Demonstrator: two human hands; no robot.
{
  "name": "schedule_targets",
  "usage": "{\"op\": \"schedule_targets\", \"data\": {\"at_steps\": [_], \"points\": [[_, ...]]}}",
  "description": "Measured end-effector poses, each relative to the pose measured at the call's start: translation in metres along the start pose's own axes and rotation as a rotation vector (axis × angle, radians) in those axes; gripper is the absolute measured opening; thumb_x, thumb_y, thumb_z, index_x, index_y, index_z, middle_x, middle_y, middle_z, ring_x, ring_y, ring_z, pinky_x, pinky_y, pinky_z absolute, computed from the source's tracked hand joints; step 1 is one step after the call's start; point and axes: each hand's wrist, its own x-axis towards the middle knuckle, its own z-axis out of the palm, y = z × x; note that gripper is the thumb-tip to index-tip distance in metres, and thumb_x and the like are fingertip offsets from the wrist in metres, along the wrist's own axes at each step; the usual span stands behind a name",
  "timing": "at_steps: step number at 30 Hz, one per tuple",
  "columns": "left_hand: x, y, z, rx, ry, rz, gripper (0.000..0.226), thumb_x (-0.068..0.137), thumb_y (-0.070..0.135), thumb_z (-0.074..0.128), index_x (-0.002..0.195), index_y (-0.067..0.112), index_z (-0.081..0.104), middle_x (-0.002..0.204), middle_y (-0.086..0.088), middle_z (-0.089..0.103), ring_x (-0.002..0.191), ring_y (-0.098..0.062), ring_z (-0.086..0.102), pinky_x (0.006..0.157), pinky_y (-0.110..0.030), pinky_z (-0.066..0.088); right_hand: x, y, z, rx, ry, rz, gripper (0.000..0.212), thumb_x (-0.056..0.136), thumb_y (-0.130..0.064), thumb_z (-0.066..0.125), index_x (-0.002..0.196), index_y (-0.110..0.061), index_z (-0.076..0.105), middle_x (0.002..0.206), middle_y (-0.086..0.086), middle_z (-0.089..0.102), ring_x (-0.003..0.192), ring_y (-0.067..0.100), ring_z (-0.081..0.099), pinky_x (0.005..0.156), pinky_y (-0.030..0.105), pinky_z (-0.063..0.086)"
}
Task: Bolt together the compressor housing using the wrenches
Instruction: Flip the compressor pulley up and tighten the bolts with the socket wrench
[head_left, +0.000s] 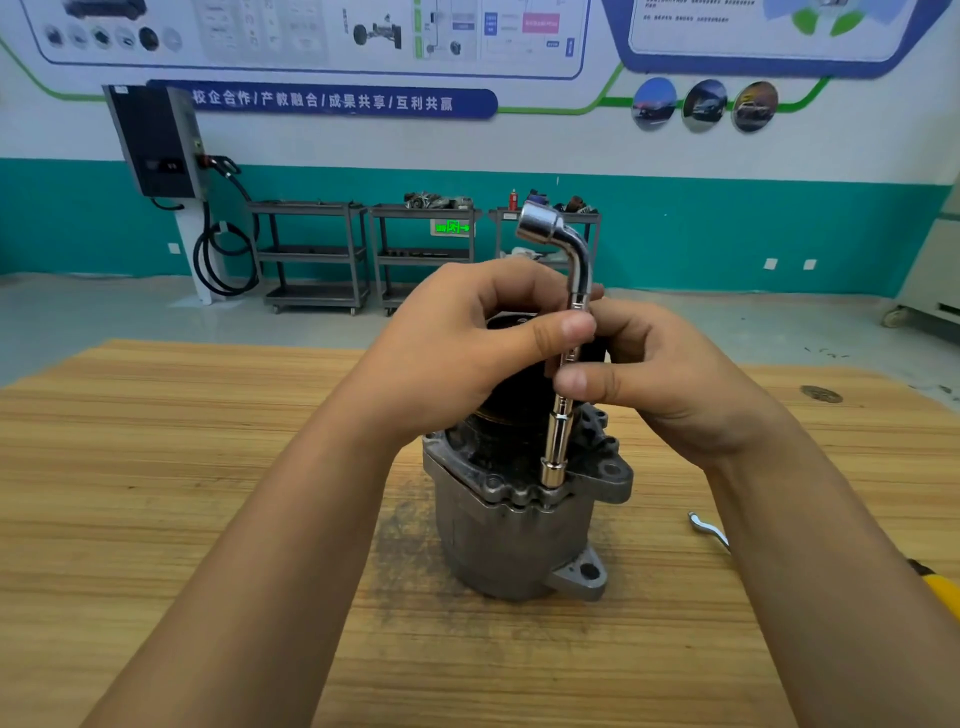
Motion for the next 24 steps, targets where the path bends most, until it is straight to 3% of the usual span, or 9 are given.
{"op": "schedule_targets", "data": {"at_steps": [3,5,9,13,16,20,22,24], "points": [[-0.001,-0.001,-0.001,0.019,-0.018,-0.012,0.019,0.081,0.032,0.058,0.086,0.017,0.069,0.094,-0.002,0.072,0.096,-0.016,0.066,0.090,-0.045,0.049,-0.001,-0.001,-0.001,0.001,-0.067,-0.017,0.022,0.071,-0.024,0.075,0.093,-0.027,0.076,0.102,-0.014,0.068,0.104,0.007,0.062,0.083,0.018,0.048],[-0.001,0.000,-0.002,0.026,-0.030,-0.014,0.022,0.083,0.030,0.056,0.092,0.016,0.070,0.082,-0.002,0.071,0.091,-0.017,0.066,0.088,-0.041,0.050,0.000,-0.001,-0.001,0.006,-0.058,-0.009,0.015,0.072,-0.028,0.073,0.086,-0.029,0.077,0.097,-0.018,0.067,0.098,0.002,0.062,0.079,0.015,0.048],[-0.002,0.003,-0.001,0.033,-0.034,-0.010,0.023,0.083,0.032,0.056,0.097,0.020,0.070,0.100,-0.006,0.071,0.100,-0.016,0.065,0.093,-0.045,0.048,0.000,-0.002,0.001,-0.012,-0.043,-0.024,0.027,0.061,-0.048,0.079,0.082,-0.031,0.075,0.088,-0.019,0.067,0.090,0.000,0.062,0.076,0.013,0.047],[-0.002,0.007,0.004,-0.011,0.101,0.007,0.023,0.072,0.034,0.071,0.087,0.016,0.069,0.085,-0.001,0.073,0.083,-0.010,0.069,0.081,-0.036,0.056,0.000,-0.001,0.003,-0.044,0.024,-0.041,0.033,0.060,-0.030,0.076,0.088,-0.014,0.069,0.088,-0.009,0.069,0.090,0.006,0.064,0.076,0.019,0.050],[-0.002,0.009,0.011,0.021,0.200,0.013,0.025,0.065,0.036,0.078,0.075,0.017,0.067,0.080,0.001,0.072,0.080,-0.009,0.069,0.080,-0.039,0.056,0.000,-0.004,0.006,-0.055,0.036,-0.053,0.028,0.059,-0.029,0.076,0.087,-0.029,0.073,0.083,-0.011,0.068,0.085,0.003,0.064,0.072,0.016,0.049],[-0.002,0.012,0.012,0.066,0.250,0.005,0.023,0.067,0.037,0.074,0.077,0.017,0.071,0.083,0.004,0.072,0.085,-0.010,0.068,0.084,-0.043,0.054,0.000,-0.008,0.008,-0.046,-0.009,-0.101,0.027,0.064,-0.024,0.074,0.086,-0.039,0.072,0.084,-0.019,0.070,0.084,-0.004,0.064,0.071,0.010,0.048],[-0.003,0.014,0.011,0.073,0.232,-0.012,0.018,0.071,0.038,0.070,0.081,0.023,0.073,0.084,0.007,0.073,0.086,-0.009,0.069,0.084,-0.044,0.053,-0.001,-0.008,0.006,-0.019,-0.039,-0.091,0.026,0.069,-0.025,0.071,0.091,-0.038,0.072,0.091,-0.016,0.071,0.092,0.000,0.065,0.077,0.013,0.048],[-0.004,0.015,0.010,0.067,0.193,-0.047,0.018,0.073,0.038,0.066,0.086,0.027,0.073,0.088,0.009,0.074,0.089,-0.008,0.068,0.085,-0.044,0.053,-0.002,-0.006,0.002,-0.008,-0.052,-0.056,0.023,0.072,-0.029,0.068,0.094,-0.034,0.074,0.097,-0.004,0.071,0.100,0.012,0.065,0.085,0.026,0.050]]}}
